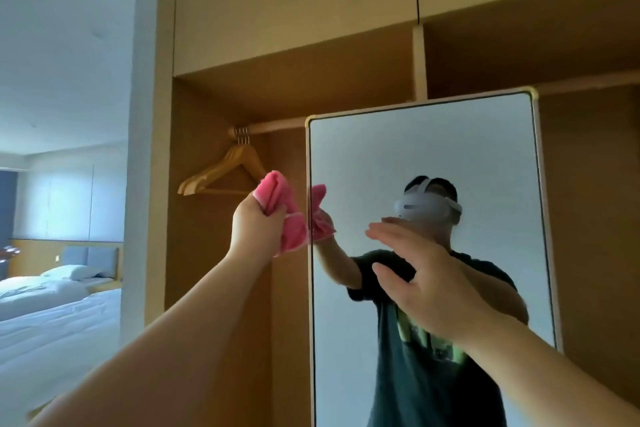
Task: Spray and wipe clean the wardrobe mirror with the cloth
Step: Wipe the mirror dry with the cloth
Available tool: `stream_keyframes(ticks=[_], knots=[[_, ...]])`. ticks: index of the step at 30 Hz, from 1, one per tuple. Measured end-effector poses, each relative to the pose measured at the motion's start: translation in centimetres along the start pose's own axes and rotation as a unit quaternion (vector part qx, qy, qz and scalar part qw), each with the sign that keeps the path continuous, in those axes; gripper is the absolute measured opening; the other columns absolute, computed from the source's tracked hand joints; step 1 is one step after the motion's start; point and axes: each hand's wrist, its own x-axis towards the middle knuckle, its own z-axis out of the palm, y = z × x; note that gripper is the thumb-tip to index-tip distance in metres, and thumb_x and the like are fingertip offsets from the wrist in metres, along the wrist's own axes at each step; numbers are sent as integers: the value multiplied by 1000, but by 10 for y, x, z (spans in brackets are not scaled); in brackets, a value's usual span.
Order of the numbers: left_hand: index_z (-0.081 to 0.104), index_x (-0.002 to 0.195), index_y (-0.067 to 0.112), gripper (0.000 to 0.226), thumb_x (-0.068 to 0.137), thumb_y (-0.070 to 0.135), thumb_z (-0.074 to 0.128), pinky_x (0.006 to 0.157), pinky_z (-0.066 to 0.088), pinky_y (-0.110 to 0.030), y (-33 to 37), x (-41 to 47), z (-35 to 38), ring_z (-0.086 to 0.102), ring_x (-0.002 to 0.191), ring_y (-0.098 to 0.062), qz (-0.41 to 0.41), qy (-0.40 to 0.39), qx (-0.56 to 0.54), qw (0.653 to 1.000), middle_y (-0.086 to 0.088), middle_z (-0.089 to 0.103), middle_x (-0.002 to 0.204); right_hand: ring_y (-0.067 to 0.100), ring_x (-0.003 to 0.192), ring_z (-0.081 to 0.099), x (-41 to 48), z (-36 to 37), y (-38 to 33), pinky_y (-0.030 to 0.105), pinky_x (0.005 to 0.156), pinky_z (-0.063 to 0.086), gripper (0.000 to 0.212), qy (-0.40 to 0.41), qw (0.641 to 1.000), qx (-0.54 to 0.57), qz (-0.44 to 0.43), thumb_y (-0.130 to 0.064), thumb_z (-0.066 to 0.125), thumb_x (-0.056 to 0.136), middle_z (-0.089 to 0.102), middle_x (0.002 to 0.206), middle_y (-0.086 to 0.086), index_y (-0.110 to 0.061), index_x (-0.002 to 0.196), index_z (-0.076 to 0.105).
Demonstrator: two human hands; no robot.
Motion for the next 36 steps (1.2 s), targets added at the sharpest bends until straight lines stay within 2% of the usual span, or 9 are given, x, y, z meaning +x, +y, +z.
stream_keyframes(ticks=[7,13,16,20,24,28,31,33,36], knots=[[56,97,16,15,92,2,52,50,39,-19,23,79,15,58,68,-11,11,22,51,998,5,57,75,-32,119,28,19,3,4,-4,100,19,43,16,999,-20,-34,-13,63,91,48,130,-26,-22,133,57],[57,112,5,24,92,0,46,50,43,-24,41,118,38,58,67,-15,-11,-16,39,999,-2,56,76,-8,131,41,15,-1,27,32,111,38,41,61,998,-11,-2,-14,63,91,53,132,-25,-29,128,60],[58,113,6,26,91,2,44,70,57,-33,46,115,54,66,85,-24,-2,-61,-13,998,-4,60,82,0,131,45,12,-4,34,38,109,41,39,67,998,-14,-6,-16,61,91,55,133,-21,-26,129,61],[51,133,13,39,96,25,43,62,53,-22,44,110,69,66,92,-24,-5,-51,-90,995,-11,65,113,-3,114,56,14,-27,37,13,99,42,36,130,990,-47,-14,0,61,90,65,120,-5,-19,120,64],[54,124,3,45,95,35,41,81,50,-49,40,107,75,60,106,-43,24,-74,-64,995,-21,63,116,-6,108,53,13,-64,43,2,93,36,33,220,968,-118,24,8,54,90,60,119,5,-5,119,64],[51,127,4,42,97,30,37,55,49,-16,35,108,82,56,112,-44,39,-65,-41,996,-23,60,120,19,117,50,9,-93,61,18,95,34,41,306,917,-239,89,2,57,90,54,129,20,2,131,54],[48,130,4,42,98,29,37,50,44,-17,30,108,84,60,102,-41,71,-48,-37,996,-19,60,105,29,135,40,8,-112,77,37,103,36,56,290,897,-251,219,-23,56,95,40,147,14,-10,146,36],[49,128,0,49,101,36,31,56,44,-18,29,104,84,66,77,-17,79,-52,-61,994,-19,59,99,31,140,35,11,-117,86,43,108,34,61,260,899,-213,280,-30,51,98,33,154,12,-12,151,25],[53,121,2,73,88,60,25,62,43,-16,23,101,84,54,46,9,52,-64,-100,992,-6,59,74,35,124,50,17,-113,97,40,97,45,50,214,918,-144,303,-28,46,100,54,130,15,-3,142,34]])
